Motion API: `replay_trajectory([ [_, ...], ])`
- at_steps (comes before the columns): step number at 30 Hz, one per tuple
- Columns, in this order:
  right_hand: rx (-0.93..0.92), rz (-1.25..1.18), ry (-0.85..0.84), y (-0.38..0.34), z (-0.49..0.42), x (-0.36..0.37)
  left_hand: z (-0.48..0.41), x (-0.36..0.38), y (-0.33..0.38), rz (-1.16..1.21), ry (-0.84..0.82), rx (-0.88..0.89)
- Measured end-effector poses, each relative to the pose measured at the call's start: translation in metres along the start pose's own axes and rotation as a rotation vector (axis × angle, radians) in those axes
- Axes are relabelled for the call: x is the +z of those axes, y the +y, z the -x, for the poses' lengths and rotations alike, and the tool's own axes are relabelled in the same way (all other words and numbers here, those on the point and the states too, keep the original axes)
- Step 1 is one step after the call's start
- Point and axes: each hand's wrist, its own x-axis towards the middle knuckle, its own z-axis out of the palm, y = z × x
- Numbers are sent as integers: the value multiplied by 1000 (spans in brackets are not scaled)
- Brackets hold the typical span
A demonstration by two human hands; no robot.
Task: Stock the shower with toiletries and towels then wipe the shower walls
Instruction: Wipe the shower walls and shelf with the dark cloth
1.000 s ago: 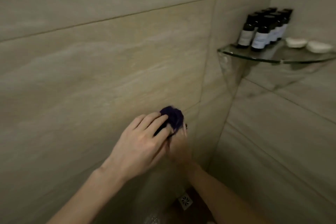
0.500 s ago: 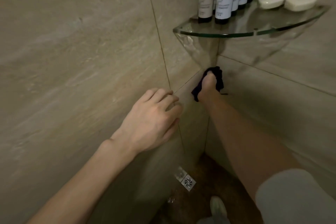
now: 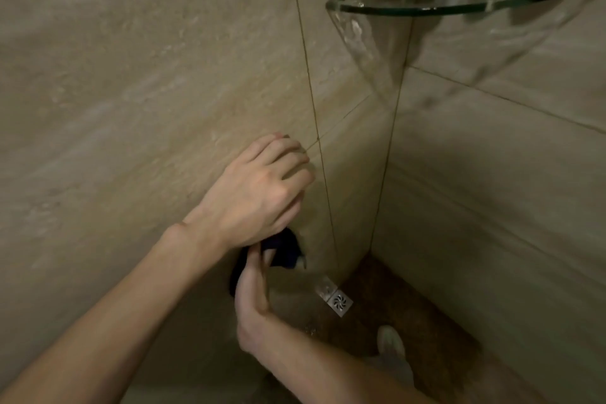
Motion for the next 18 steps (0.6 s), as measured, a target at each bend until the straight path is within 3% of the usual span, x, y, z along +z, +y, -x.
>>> replay_trajectory([
  [3,224,-251,-25,-20,7,-1,3,-2,4,45,-1,-13],
  [6,313,-395,61,-51,-8,-19,8,-1,8,66,21,1],
  [11,248,-284,85,-90,-36,-43,20,0,7,82,28,14],
  [18,84,-178,271,-152,-83,-56,31,3,0,49,5,5],
])
